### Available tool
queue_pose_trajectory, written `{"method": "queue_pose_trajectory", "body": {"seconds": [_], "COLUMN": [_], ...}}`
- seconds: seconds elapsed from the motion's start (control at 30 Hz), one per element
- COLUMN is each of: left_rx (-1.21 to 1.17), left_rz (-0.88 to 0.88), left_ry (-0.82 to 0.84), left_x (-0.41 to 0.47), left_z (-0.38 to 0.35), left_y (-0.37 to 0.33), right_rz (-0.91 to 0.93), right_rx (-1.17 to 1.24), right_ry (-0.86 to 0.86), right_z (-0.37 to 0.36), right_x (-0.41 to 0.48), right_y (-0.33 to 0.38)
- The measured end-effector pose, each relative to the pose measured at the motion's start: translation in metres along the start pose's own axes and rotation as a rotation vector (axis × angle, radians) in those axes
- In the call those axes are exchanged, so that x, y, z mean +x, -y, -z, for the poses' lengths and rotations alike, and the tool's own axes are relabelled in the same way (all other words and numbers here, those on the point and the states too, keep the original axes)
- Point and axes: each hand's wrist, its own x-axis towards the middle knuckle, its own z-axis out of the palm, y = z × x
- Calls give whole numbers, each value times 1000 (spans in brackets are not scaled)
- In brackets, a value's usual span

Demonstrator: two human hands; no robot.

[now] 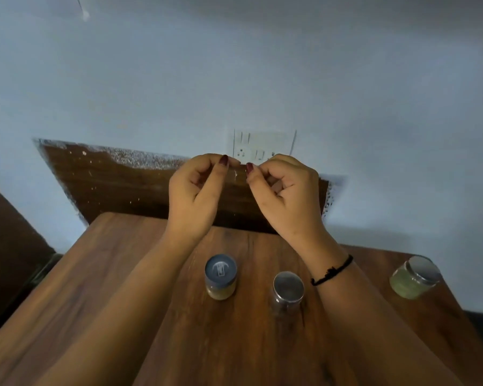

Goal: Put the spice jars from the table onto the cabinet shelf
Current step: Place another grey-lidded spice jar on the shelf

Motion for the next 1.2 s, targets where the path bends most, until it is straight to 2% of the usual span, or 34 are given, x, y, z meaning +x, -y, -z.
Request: {"method": "queue_pose_trajectory", "body": {"seconds": [0.27, 0.4, 0.57, 0.7, 0.87, 1.07, 1.2], "left_rx": [31, 108, 120, 202, 286, 371, 327], "left_rz": [169, 255, 450, 523, 565, 671, 738], "left_ry": [31, 88, 165, 208, 292, 458, 455], "left_x": [-36, -59, -87, -101, -115, -129, -144], "left_z": [17, 25, 25, 23, 21, 18, 13], "left_y": [79, 119, 159, 185, 211, 231, 242], "right_rz": [-156, -249, -383, -495, -607, -768, -797], "right_rx": [50, 28, -23, -106, -106, -121, -119], "right_ry": [129, 262, 441, 578, 631, 915, 900], "right_z": [-56, -86, -115, -126, -126, -123, -129], "right_x": [-44, -81, -119, -143, -158, -172, -181], "right_y": [-34, -58, -85, -101, -111, -121, -125]}}
